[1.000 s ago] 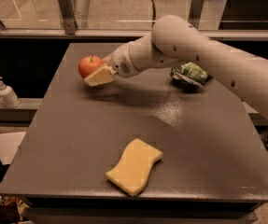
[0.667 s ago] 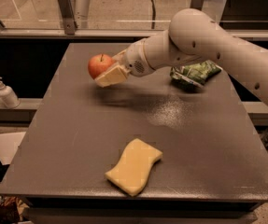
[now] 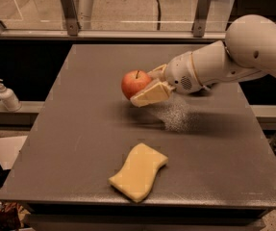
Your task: Move apple near sponge
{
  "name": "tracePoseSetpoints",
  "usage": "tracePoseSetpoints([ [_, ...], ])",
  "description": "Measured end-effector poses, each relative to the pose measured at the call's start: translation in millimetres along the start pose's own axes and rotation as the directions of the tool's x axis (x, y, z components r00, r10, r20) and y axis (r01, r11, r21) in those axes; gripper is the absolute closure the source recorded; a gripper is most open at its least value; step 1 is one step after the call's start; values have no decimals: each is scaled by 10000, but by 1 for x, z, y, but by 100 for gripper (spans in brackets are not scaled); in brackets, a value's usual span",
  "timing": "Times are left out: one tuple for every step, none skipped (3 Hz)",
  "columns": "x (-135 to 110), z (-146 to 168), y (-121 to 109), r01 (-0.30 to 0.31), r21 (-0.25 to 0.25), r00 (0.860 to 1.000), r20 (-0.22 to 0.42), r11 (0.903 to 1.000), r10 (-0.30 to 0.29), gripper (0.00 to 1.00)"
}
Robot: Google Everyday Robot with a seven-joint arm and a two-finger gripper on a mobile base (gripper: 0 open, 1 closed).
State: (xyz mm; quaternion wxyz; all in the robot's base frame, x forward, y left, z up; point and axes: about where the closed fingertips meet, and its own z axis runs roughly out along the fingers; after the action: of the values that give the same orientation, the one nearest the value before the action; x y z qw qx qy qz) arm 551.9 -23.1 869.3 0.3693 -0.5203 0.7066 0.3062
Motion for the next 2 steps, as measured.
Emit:
tracePoseSetpoints([
  [8, -1, 0, 44, -58, 9999, -135, 10000, -45, 100],
  [23, -21, 9, 116, -67, 9998, -145, 9999, -117, 100],
])
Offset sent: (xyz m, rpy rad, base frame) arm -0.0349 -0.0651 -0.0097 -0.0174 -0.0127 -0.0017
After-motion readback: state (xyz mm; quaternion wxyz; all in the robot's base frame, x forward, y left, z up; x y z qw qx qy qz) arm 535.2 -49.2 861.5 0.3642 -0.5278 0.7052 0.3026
